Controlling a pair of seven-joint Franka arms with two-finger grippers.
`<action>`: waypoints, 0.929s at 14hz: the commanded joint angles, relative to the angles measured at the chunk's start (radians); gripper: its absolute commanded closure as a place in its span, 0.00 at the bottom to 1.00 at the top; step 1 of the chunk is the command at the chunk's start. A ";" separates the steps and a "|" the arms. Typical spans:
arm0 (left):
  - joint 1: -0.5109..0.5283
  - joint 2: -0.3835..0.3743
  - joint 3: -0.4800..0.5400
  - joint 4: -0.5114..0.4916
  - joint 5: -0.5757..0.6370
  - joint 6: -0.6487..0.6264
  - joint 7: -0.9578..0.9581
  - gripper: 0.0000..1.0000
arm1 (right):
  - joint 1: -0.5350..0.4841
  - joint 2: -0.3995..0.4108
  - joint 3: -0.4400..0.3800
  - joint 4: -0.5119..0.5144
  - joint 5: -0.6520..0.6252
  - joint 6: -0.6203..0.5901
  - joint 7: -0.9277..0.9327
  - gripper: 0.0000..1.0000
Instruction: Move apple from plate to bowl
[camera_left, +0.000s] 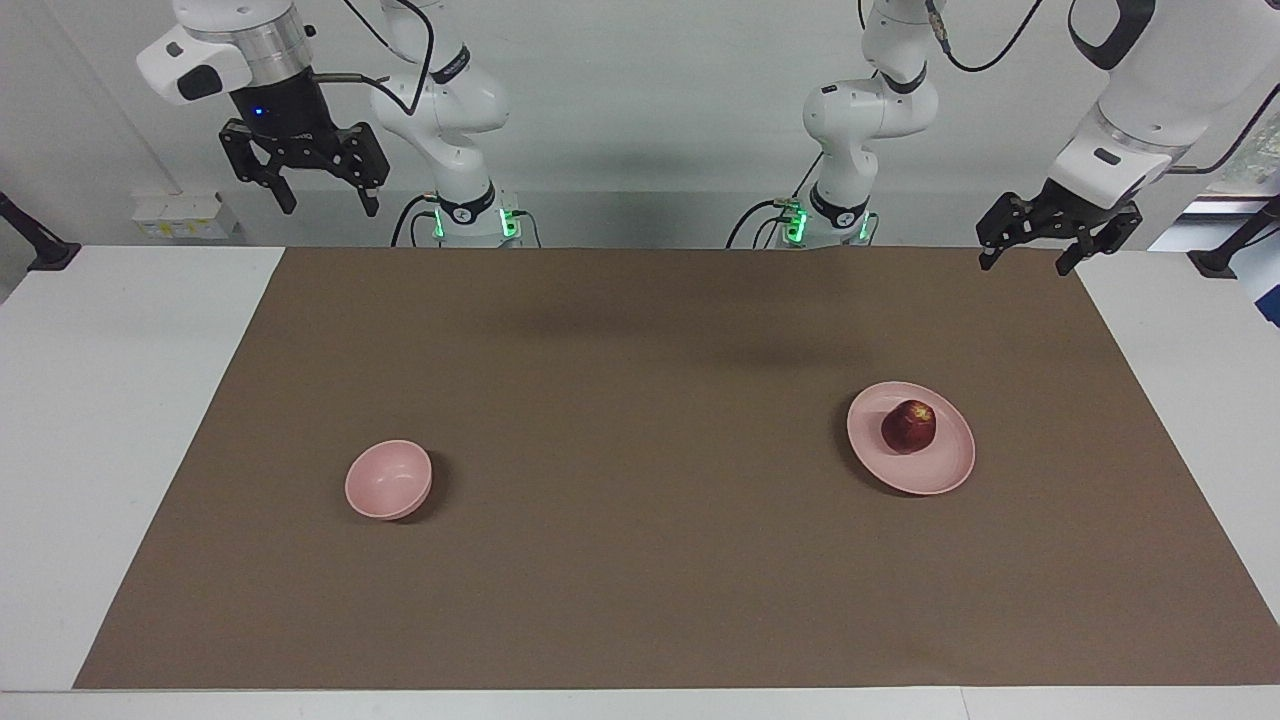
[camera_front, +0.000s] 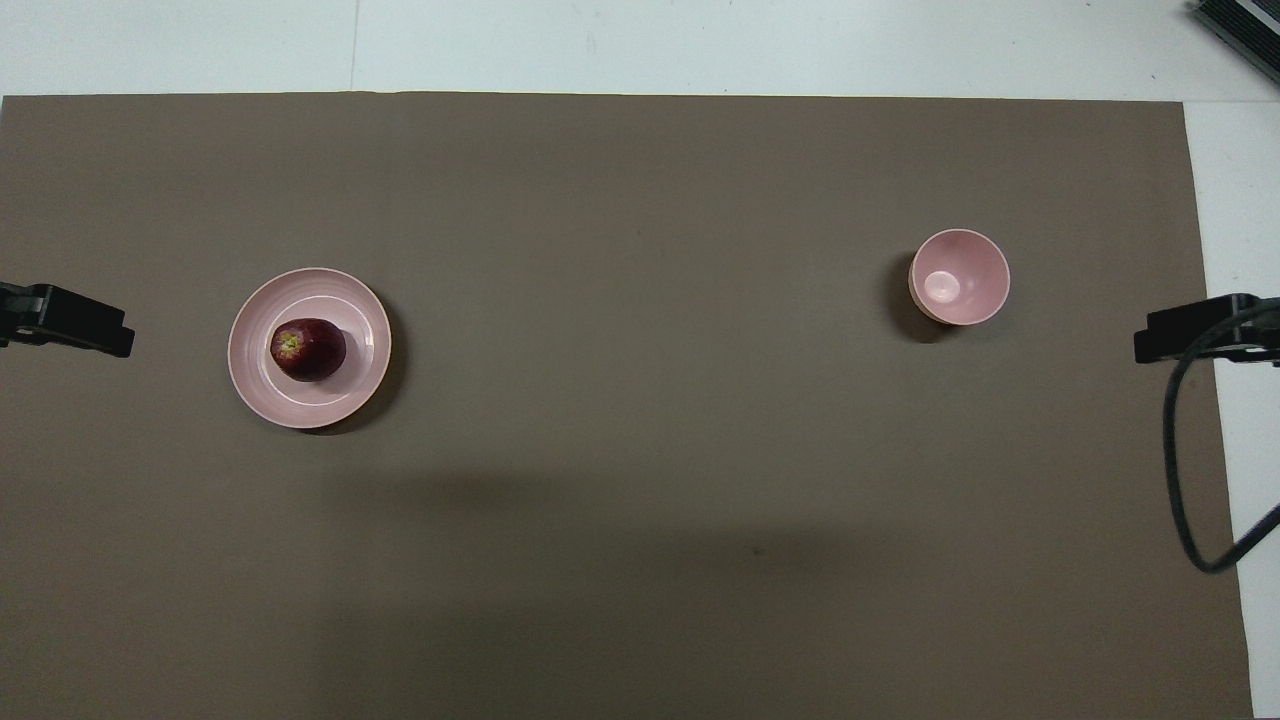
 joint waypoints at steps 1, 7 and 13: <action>0.011 0.016 0.000 0.039 -0.014 -0.031 0.015 0.00 | -0.009 -0.003 -0.001 0.005 0.020 -0.002 -0.019 0.00; 0.010 0.008 -0.005 0.036 -0.017 -0.009 0.014 0.00 | -0.009 -0.003 -0.001 0.005 0.020 -0.002 -0.019 0.00; 0.002 0.021 -0.005 -0.001 -0.025 0.055 0.006 0.00 | -0.010 -0.003 -0.001 0.005 0.020 -0.002 -0.019 0.00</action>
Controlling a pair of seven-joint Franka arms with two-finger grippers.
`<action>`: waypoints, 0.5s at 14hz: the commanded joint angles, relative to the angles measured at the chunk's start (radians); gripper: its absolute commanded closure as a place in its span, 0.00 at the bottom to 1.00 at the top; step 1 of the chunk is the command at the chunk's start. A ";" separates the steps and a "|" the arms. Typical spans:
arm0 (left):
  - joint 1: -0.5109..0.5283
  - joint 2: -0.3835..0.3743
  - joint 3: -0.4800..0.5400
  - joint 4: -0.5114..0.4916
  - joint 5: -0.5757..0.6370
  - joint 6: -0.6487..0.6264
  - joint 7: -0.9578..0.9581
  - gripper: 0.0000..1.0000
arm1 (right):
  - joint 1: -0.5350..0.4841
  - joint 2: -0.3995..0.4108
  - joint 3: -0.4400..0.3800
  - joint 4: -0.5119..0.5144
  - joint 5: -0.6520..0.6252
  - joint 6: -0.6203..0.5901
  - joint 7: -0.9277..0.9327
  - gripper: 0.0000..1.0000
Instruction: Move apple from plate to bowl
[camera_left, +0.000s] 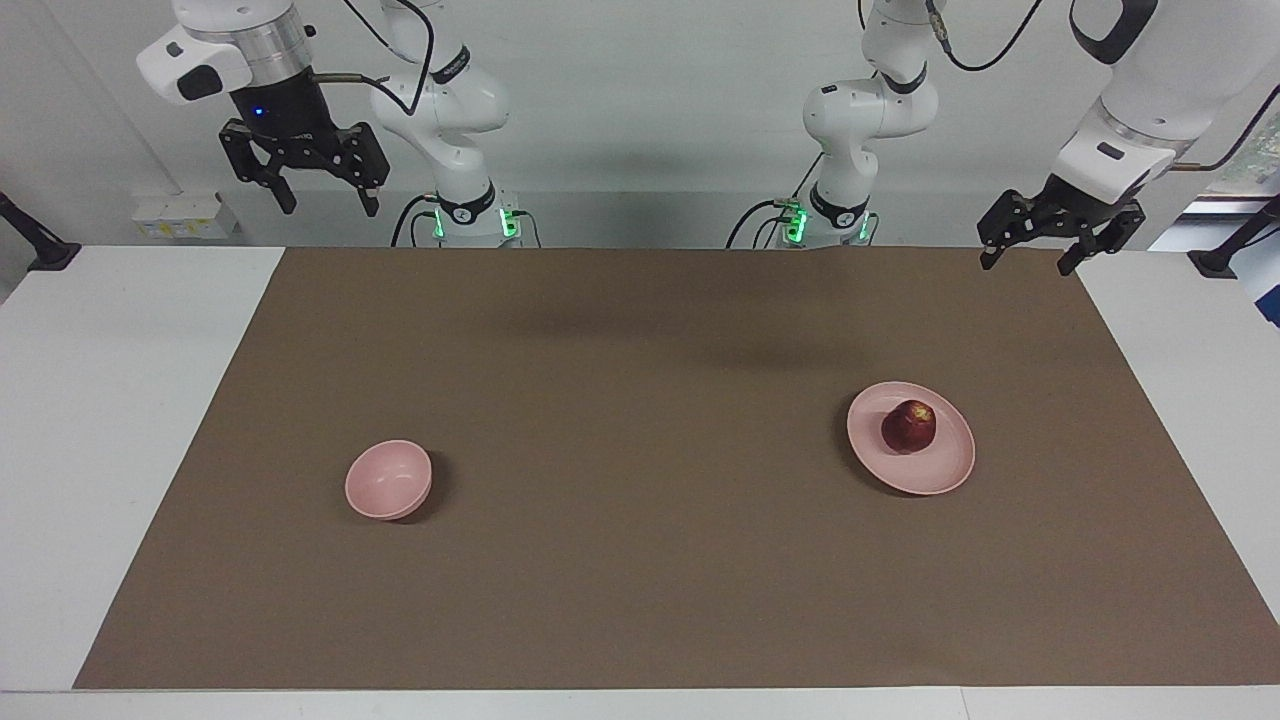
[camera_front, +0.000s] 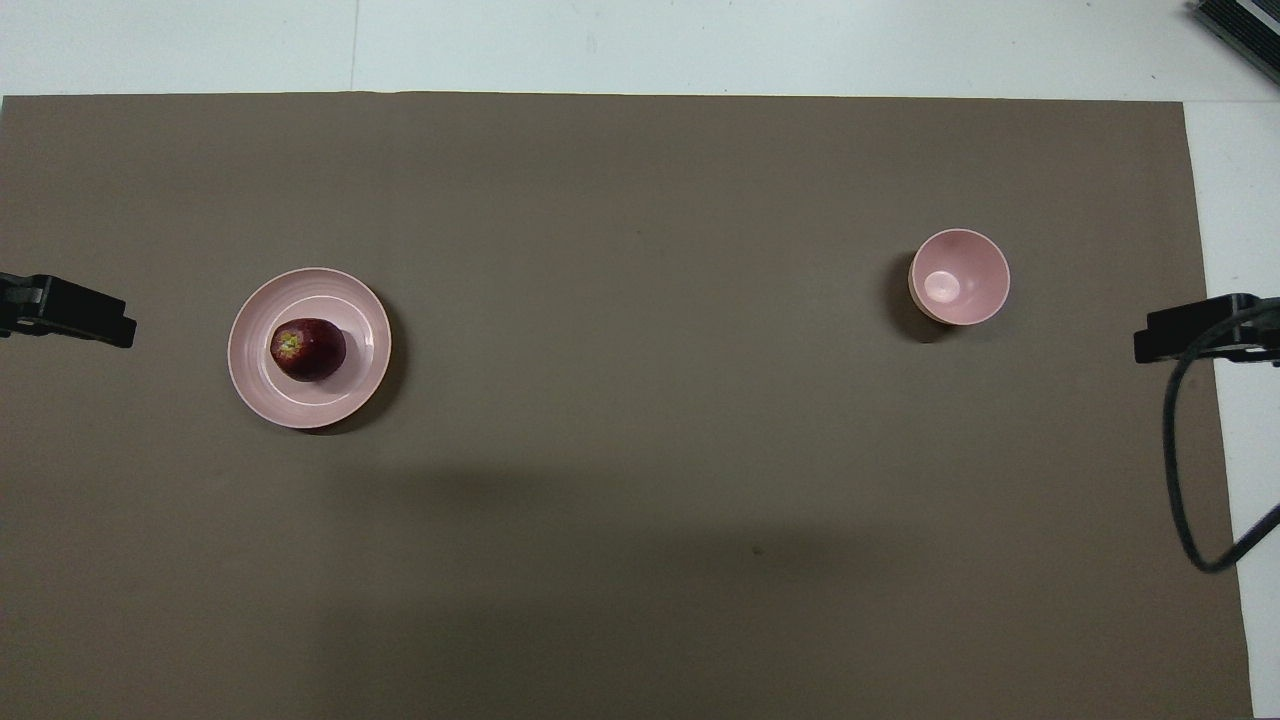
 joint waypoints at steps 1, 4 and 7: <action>0.002 0.009 -0.001 -0.031 -0.015 0.060 0.001 0.00 | -0.009 -0.003 -0.001 0.005 0.020 -0.002 -0.019 0.00; 0.000 0.016 -0.001 -0.100 -0.015 0.153 0.001 0.00 | -0.010 -0.003 -0.001 0.005 0.020 -0.002 -0.019 0.00; -0.001 0.027 -0.001 -0.151 -0.015 0.230 0.001 0.00 | -0.009 -0.003 -0.001 0.005 0.020 -0.002 -0.019 0.00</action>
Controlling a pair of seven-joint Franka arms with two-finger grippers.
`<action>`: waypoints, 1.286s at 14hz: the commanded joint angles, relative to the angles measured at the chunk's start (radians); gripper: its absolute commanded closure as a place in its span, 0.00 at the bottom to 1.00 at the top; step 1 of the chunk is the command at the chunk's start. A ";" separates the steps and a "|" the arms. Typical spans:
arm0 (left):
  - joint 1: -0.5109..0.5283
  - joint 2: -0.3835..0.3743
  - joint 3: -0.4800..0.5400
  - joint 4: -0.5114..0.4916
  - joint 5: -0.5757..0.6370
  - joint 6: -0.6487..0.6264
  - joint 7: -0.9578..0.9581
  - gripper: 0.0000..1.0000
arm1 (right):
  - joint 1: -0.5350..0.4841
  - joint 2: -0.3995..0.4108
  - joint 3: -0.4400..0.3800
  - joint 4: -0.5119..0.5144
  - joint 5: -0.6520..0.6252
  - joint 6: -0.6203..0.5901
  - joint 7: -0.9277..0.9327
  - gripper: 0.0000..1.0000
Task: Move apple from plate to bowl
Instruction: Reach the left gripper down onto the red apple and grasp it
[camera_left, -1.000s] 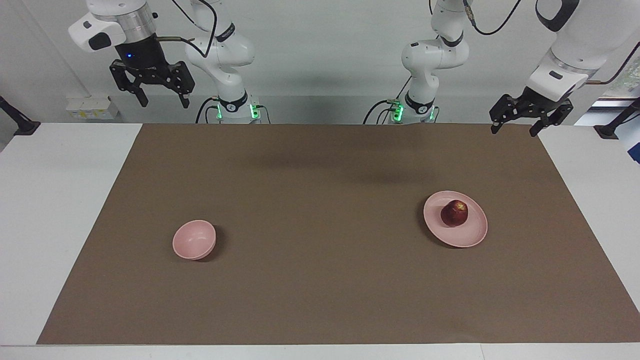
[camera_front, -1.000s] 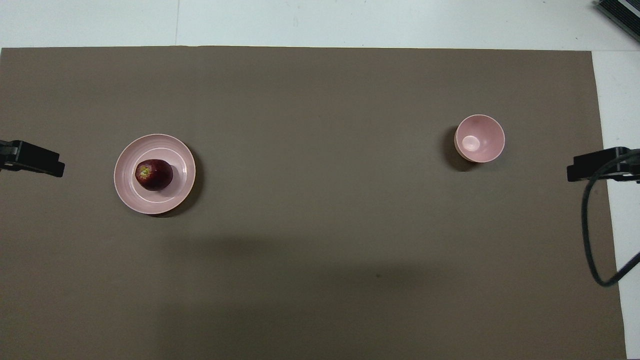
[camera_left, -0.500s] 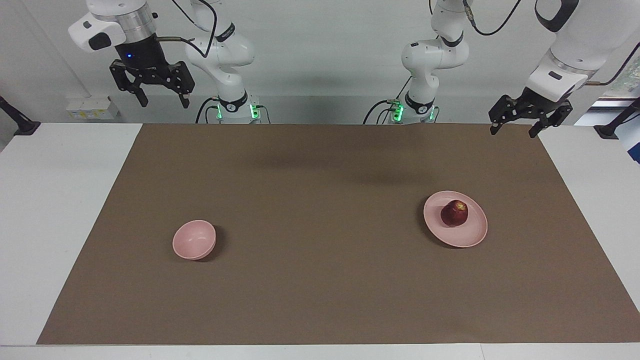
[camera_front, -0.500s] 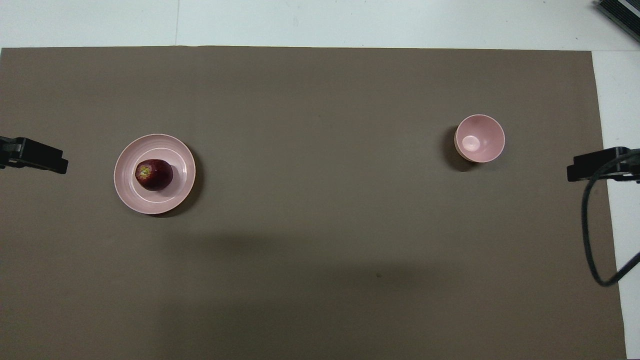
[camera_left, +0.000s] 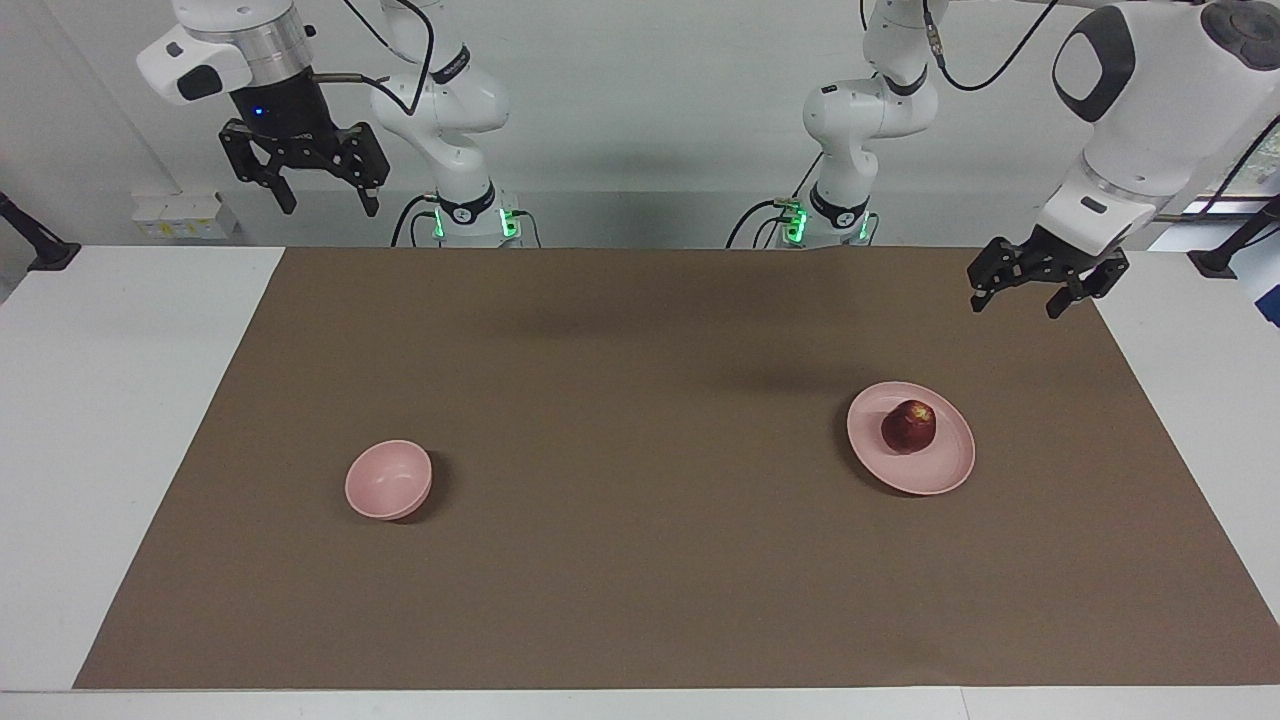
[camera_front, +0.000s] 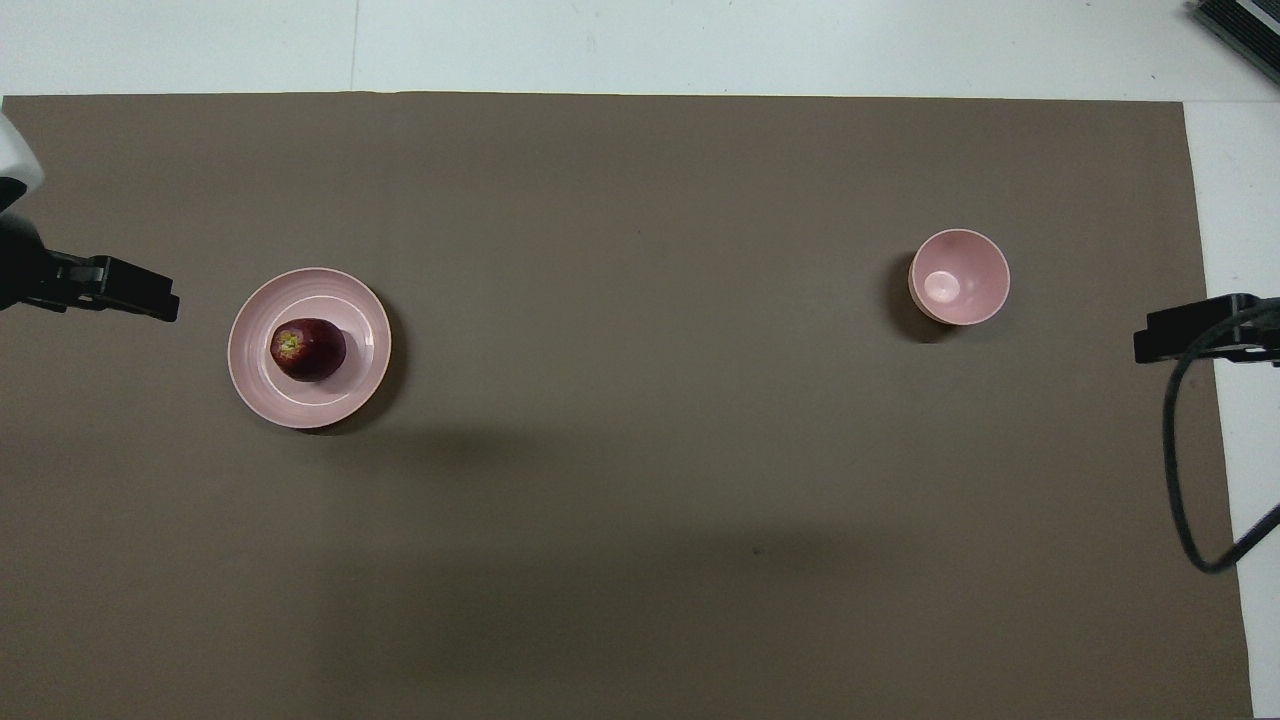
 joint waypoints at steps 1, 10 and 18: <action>-0.002 0.001 0.001 -0.073 -0.012 0.089 0.001 0.00 | -0.009 -0.003 -0.001 0.005 0.018 -0.002 -0.019 0.00; -0.025 0.113 -0.001 -0.239 -0.012 0.344 0.000 0.00 | -0.009 -0.003 -0.001 0.005 0.020 -0.002 -0.019 0.00; -0.030 0.168 -0.002 -0.360 -0.017 0.515 -0.002 0.00 | -0.009 -0.003 -0.001 0.005 0.020 -0.002 -0.019 0.00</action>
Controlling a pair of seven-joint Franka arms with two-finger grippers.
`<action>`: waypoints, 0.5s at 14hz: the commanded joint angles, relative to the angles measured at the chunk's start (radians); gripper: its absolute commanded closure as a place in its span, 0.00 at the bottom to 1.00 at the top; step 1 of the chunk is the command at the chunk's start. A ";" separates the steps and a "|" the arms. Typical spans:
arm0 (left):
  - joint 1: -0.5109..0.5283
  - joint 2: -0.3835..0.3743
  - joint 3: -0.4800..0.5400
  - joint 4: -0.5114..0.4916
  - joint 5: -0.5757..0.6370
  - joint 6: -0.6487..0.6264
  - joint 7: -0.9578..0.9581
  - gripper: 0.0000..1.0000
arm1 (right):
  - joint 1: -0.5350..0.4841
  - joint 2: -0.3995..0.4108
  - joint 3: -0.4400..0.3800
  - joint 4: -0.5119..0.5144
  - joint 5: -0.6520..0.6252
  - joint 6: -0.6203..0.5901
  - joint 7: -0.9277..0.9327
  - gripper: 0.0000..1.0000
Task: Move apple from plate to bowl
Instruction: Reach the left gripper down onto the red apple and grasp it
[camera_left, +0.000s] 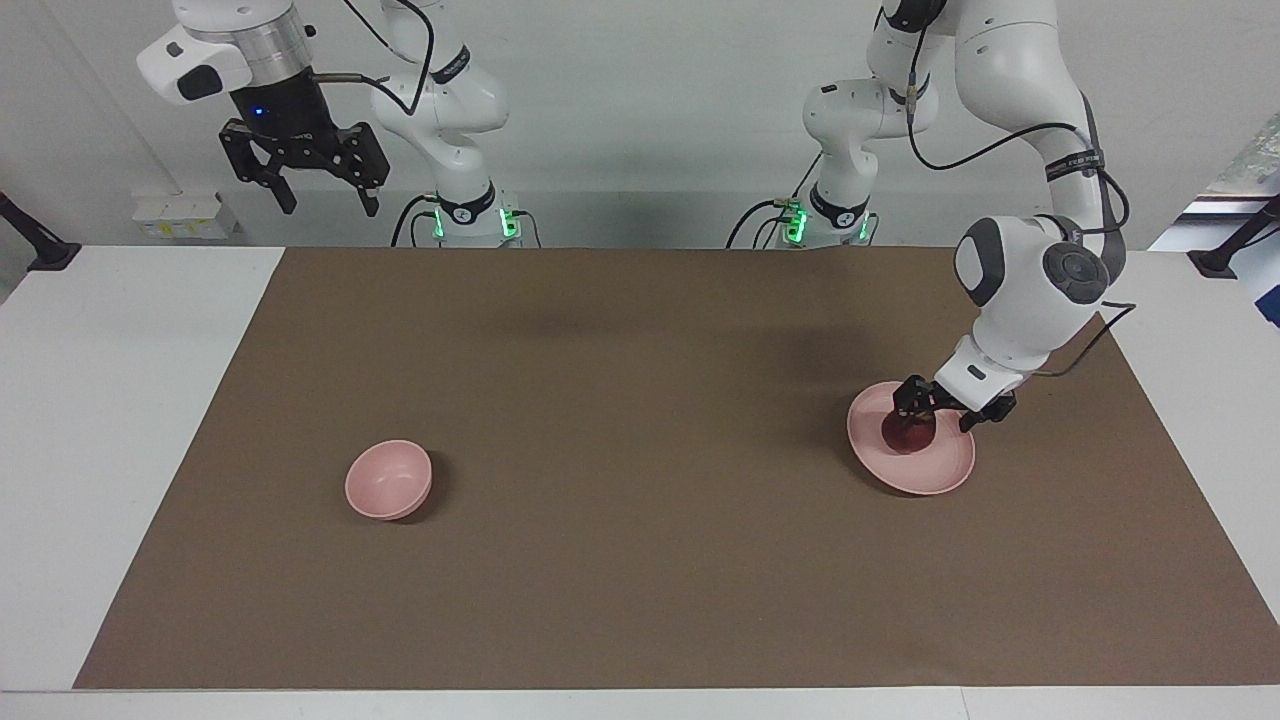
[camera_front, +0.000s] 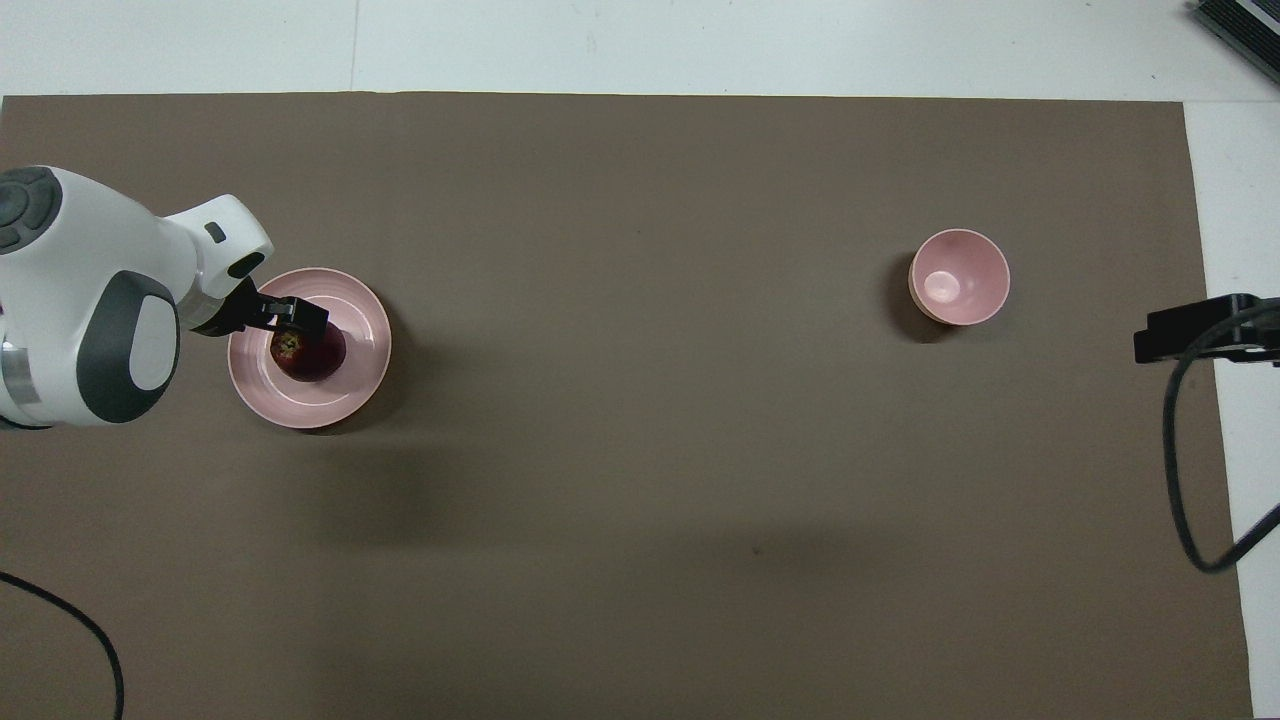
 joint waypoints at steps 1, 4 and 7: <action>-0.013 -0.013 0.011 -0.042 -0.027 0.031 -0.011 0.00 | -0.009 -0.003 -0.001 0.005 0.020 -0.002 -0.019 0.00; -0.017 -0.004 0.010 -0.074 -0.032 0.070 -0.020 0.00 | -0.010 -0.003 -0.001 0.005 0.020 -0.002 -0.019 0.00; -0.020 -0.004 0.010 -0.090 -0.032 0.087 -0.020 0.00 | -0.009 -0.003 -0.001 0.005 0.020 -0.002 -0.019 0.00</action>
